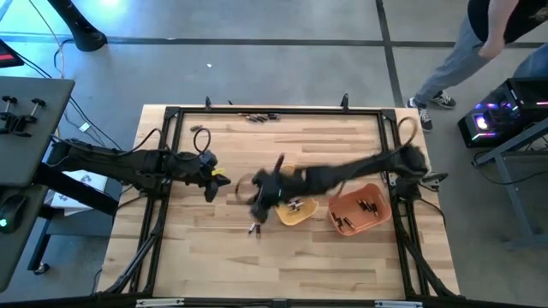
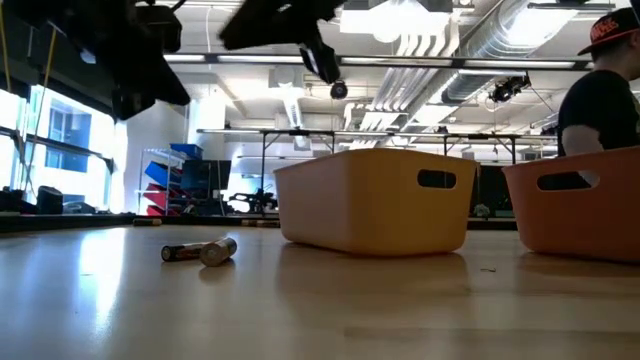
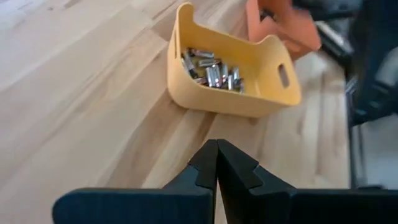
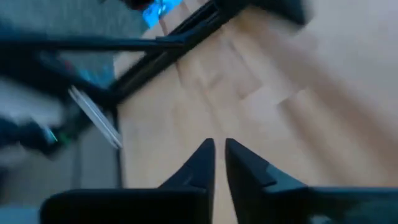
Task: Sort batteries
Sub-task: Put the black battery into the orange bin
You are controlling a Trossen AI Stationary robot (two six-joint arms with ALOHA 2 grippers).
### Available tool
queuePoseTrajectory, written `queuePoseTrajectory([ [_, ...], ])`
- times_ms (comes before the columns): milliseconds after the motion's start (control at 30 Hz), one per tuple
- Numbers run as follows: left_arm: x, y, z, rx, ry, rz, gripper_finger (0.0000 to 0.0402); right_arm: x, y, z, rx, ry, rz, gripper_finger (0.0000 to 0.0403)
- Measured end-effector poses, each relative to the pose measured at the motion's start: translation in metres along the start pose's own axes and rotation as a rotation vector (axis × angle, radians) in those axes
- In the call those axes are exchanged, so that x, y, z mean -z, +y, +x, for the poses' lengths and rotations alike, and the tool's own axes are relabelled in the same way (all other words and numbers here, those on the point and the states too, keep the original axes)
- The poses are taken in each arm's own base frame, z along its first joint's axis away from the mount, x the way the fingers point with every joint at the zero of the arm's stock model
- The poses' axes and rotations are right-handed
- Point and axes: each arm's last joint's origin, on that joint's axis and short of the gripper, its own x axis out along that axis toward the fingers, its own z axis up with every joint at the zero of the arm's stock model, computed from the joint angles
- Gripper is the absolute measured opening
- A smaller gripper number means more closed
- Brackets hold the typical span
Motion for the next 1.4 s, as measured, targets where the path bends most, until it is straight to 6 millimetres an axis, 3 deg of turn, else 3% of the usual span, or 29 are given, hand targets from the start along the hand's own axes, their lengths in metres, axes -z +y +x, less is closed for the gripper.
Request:
queuePoseTrajectory([
  [133,0.002,0.002,0.000,-0.008,0.031,0.064,0.0001,0.041,0.028,0.041,0.045,0.005,0.249,0.0074],
  [233,0.004,0.001,0.000,0.021,0.064,0.095,0.0001,0.061,0.043,0.067,0.099,0.055,0.324,0.0102],
  [333,0.004,0.000,0.000,0.047,0.071,0.131,0.0001,0.060,0.051,0.086,0.156,0.070,0.352,0.0108],
  [500,0.004,0.000,0.000,0.054,0.076,0.141,0.0001,0.058,0.043,0.109,0.372,0.116,0.509,0.0101],
  [633,0.004,0.000,0.000,0.070,0.088,0.138,0.0001,0.051,0.054,0.103,0.400,0.074,0.575,0.0101],
  [700,0.004,0.000,0.000,0.072,0.088,0.138,0.0001,0.061,0.055,0.097,0.457,0.086,0.637,0.0101],
  [800,0.004,0.000,0.000,0.072,0.088,0.138,0.0001,0.086,0.046,0.086,0.694,0.167,0.721,0.0101],
  [900,0.004,0.000,0.000,0.072,0.089,0.138,0.0001,0.094,0.044,0.076,0.813,0.174,0.760,0.0105],
  [1133,0.004,0.000,0.000,0.072,0.089,0.138,0.0001,0.076,0.045,0.092,0.629,0.129,0.746,0.0106],
  [1400,0.004,0.000,0.000,0.072,0.089,0.129,0.0001,0.084,0.031,0.105,0.686,0.167,0.775,0.0106],
])
